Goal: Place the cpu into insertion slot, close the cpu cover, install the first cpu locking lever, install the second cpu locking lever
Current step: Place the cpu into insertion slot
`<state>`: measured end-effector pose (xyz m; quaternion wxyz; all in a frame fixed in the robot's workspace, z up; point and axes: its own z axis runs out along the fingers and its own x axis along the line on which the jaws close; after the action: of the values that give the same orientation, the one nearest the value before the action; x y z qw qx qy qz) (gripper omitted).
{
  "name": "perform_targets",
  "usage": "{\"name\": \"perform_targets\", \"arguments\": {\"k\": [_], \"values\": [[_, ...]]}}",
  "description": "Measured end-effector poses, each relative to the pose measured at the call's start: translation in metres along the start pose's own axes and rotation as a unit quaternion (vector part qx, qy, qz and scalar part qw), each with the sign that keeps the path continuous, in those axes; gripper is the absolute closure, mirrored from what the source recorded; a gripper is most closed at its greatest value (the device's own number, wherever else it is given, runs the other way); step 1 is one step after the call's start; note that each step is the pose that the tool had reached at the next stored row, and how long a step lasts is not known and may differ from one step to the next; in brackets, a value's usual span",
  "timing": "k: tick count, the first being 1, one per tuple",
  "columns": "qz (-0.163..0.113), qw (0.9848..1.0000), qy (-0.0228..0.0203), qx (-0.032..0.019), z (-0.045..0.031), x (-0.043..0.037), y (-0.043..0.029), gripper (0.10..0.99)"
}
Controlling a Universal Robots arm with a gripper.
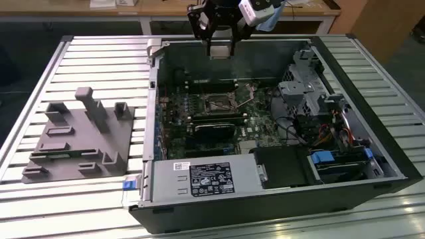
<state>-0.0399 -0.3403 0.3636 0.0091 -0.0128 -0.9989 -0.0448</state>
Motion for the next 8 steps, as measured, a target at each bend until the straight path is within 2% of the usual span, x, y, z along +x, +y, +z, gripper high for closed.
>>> {"name": "perform_targets", "arguments": {"k": [8], "values": [[0.0, 1.0, 0.0, 0.0, 0.0012, 0.0, -0.0001, 0.549]]}}
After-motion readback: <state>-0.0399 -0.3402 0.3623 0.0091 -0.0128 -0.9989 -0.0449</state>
